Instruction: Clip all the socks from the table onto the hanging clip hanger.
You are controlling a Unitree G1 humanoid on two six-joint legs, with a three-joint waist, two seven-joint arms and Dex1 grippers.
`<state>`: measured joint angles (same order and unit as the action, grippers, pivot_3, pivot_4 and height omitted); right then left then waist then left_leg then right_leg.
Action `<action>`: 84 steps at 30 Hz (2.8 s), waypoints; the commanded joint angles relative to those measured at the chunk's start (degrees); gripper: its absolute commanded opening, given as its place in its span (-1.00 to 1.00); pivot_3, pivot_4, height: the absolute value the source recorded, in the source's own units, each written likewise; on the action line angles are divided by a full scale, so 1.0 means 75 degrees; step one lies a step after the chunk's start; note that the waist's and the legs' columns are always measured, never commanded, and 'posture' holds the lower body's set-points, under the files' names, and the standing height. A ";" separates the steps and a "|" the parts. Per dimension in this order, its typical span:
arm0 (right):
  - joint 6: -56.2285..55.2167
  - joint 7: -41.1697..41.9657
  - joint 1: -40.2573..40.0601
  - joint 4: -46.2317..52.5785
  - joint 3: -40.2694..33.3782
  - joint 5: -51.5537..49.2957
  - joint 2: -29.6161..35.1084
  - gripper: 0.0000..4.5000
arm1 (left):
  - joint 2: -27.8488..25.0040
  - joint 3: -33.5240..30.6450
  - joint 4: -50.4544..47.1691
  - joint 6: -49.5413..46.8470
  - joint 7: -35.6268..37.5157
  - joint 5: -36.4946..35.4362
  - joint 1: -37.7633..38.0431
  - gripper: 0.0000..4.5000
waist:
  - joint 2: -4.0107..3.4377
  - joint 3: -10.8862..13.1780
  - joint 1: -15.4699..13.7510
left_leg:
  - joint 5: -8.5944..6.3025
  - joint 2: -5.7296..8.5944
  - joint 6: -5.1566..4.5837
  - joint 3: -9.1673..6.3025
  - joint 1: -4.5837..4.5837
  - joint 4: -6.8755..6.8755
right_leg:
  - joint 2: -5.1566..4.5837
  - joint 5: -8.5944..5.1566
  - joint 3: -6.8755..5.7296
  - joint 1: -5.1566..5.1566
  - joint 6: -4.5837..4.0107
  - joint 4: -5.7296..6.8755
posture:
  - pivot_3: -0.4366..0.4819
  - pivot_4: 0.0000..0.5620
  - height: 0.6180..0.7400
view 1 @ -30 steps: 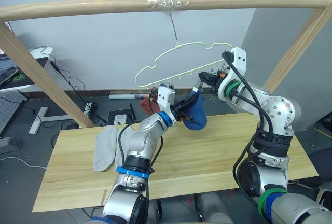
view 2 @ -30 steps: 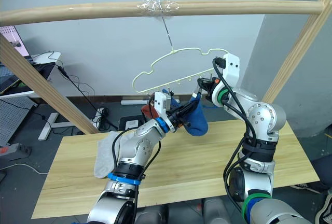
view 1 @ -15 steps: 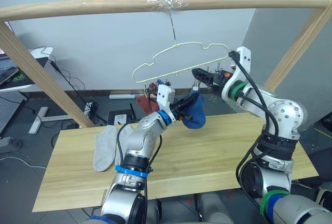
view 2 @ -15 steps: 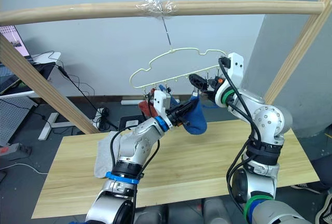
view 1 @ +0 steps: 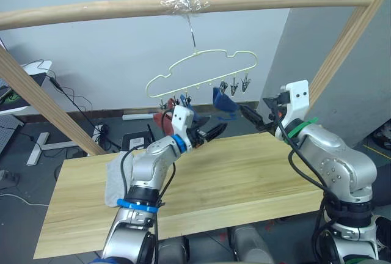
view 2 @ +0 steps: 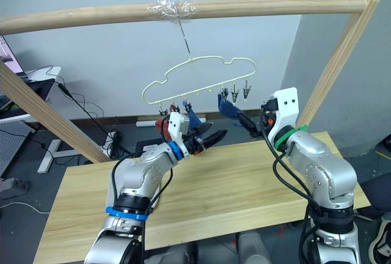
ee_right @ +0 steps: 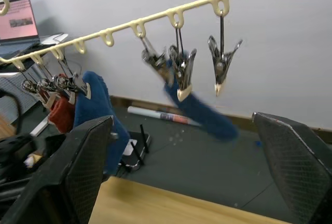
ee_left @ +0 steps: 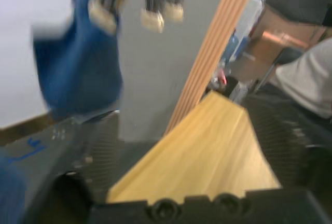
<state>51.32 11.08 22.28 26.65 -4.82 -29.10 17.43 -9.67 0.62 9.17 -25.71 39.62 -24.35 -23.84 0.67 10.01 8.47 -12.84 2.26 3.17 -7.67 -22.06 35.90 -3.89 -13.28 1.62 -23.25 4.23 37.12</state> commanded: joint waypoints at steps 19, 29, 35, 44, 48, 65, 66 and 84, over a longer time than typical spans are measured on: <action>-0.4115 -0.0491 -0.0056 -0.1834 0.1220 0.2944 -0.1081 -0.23 | -0.1343 -0.0758 -0.4376 -0.0139 -0.0192 -0.0874 0.1846 1.00 | 0.0001 0.0000 -0.0398 | 0.0000 -0.0005 0.0000 0.0063 0.0025 -0.0007 | 0.0013 0.0023 0.0078 -0.0004 0.0020 -0.0014 | -0.20 -0.59 1.00; -0.4746 -0.0921 0.0929 -0.3412 0.0895 0.3193 -0.1756 -0.23 | -0.1343 -0.0554 -0.4737 0.0125 -0.0046 -0.1105 0.2127 1.00 | 0.0003 -0.0002 -0.0497 | 0.0000 -0.0006 0.0000 0.0075 0.0027 -0.0002 | 0.0015 0.0031 0.0089 -0.0003 0.0017 -0.0016 | -0.15 -0.61 1.00; -0.4817 -0.1029 0.1215 -0.3986 0.0781 0.3194 -0.1947 -0.23 | -0.1350 -0.0617 -0.4734 0.0114 -0.0079 -0.1146 0.2222 1.00 | 0.0003 -0.0002 -0.0497 | 0.0000 -0.0006 0.0000 0.0074 0.0028 -0.0003 | 0.0017 0.0031 0.0089 -0.0004 0.0017 -0.0016 | -0.13 -0.62 1.00; -0.4963 -0.1162 0.1471 -0.4480 0.0671 0.3225 -0.2082 -0.23 | -0.1312 -0.0563 -0.4732 0.0163 -0.0129 -0.1094 0.2198 1.00 | 0.0002 -0.0004 -0.0498 | 0.0000 -0.0007 0.0000 0.0074 0.0029 -0.0002 | 0.0018 0.0032 0.0089 -0.0004 0.0016 -0.0013 | -0.11 -0.65 1.00; -0.5094 -0.1240 0.1626 -0.4751 0.0620 0.3218 -0.2124 -0.23 | -0.1283 -0.0546 -0.4849 0.0134 -0.0164 -0.1174 0.2196 1.00 | 0.0002 -0.0005 -0.0501 | 0.0000 -0.0006 0.0000 0.0074 0.0028 -0.0002 | 0.0018 0.0033 0.0090 -0.0004 0.0015 -0.0014 | -0.10 -0.67 1.00; -0.5685 -0.1317 0.2274 -0.5726 0.0543 0.3265 -0.2205 -0.23 | -0.1347 -0.0418 -0.4765 0.0120 -0.0210 -0.1181 0.2106 1.00 | 0.0002 -0.0005 -0.0500 | 0.0000 -0.0008 0.0000 0.0075 0.0030 -0.0002 | 0.0022 0.0051 0.0091 -0.0004 -0.0013 -0.0013 | -0.09 -0.66 1.00; -0.5727 -0.1331 0.2321 -0.5792 0.0541 0.3265 -0.2211 -0.23 | -0.1353 -0.0411 -0.4756 0.0123 -0.0216 -0.1166 0.2103 1.00 | 0.0002 -0.0005 -0.0500 | 0.0000 -0.0008 0.0000 0.0075 0.0030 -0.0002 | 0.0022 0.0051 0.0091 -0.0004 -0.0013 -0.0012 | -0.09 -0.64 1.00; -0.6017 -0.1286 0.2580 -0.6178 0.0532 0.3237 -0.2316 -0.23 | -0.1324 -0.0428 -0.4919 0.0067 -0.0412 -0.1406 0.1973 1.00 | 0.0002 -0.0005 -0.0501 | 0.0000 -0.0008 0.0000 0.0075 0.0030 -0.0002 | 0.0023 0.0051 0.0091 -0.0004 -0.0014 -0.0013 | -0.06 -0.62 1.00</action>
<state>7.83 1.19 39.67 -20.51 -0.56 -5.16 0.21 -19.47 -2.58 -24.97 -25.74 36.75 -33.83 -8.27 0.69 9.98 4.71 -12.84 2.20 3.17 -7.11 -21.84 35.88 -3.72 -12.90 2.31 -23.27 4.12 37.03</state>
